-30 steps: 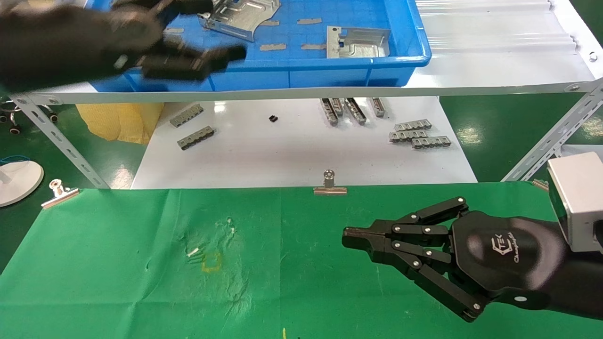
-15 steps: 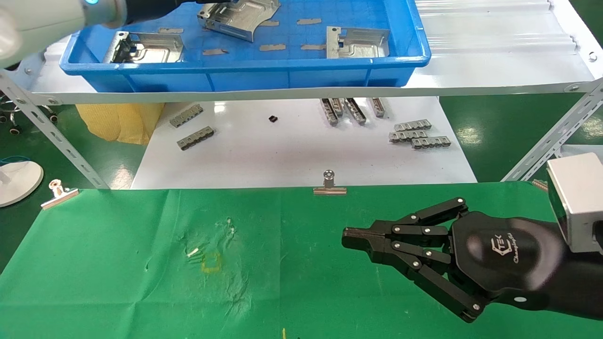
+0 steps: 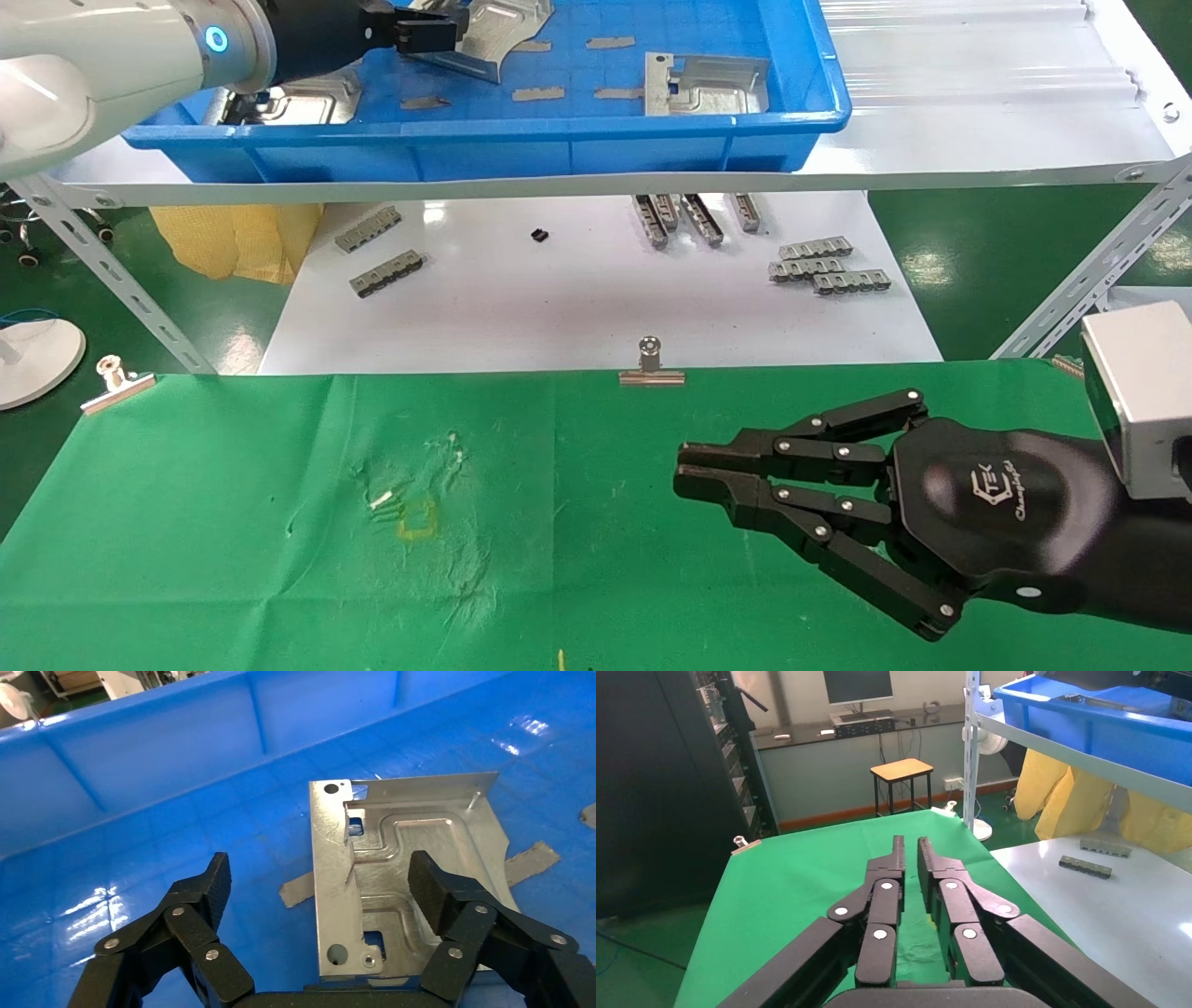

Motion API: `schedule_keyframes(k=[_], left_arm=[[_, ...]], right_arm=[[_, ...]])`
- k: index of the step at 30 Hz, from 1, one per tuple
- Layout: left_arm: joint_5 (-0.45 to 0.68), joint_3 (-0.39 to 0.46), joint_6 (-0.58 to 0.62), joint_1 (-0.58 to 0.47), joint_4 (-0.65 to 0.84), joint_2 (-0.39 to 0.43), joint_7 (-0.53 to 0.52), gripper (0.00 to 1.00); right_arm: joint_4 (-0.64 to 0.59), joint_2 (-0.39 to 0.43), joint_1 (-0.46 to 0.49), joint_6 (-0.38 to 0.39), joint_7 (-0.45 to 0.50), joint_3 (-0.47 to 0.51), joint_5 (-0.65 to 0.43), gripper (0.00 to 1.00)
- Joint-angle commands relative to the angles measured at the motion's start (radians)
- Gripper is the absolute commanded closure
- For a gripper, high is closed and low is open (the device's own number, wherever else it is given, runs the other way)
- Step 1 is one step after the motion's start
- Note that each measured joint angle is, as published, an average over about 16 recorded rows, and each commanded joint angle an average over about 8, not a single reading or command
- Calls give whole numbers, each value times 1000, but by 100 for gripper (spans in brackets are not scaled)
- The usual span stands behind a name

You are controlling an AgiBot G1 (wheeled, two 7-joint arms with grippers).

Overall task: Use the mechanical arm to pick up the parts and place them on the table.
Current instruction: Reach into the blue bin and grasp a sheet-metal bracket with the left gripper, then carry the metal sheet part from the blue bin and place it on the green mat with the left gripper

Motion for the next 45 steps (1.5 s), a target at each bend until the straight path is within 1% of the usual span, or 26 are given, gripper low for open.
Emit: schedule_keyframes(k=[1, 14, 30, 36, 40, 43, 45], left_arm=[[-6, -1, -3, 5, -5, 0, -3, 100], [-44, 0, -18, 27, -25, 3, -23, 100], [-78, 27, -8, 43, -55, 3, -6, 100], [-110, 21, 1, 38, -69, -5, 9, 100], [-146, 2, 52, 30, -90, -28, 42, 100], [-183, -20, 138, 28, -114, -65, 81, 100], [-209, -36, 217, 32, -134, -98, 112, 100]], right_arm=[[0, 0, 0, 0, 0, 0, 0, 0], [0, 0, 0, 0, 0, 0, 0, 0], [0, 0, 0, 0, 0, 0, 0, 0], [0, 0, 0, 0, 0, 0, 0, 0], [0, 0, 0, 0, 0, 0, 0, 0], [0, 0, 0, 0, 0, 0, 0, 0], [0, 0, 0, 0, 0, 0, 0, 0]])
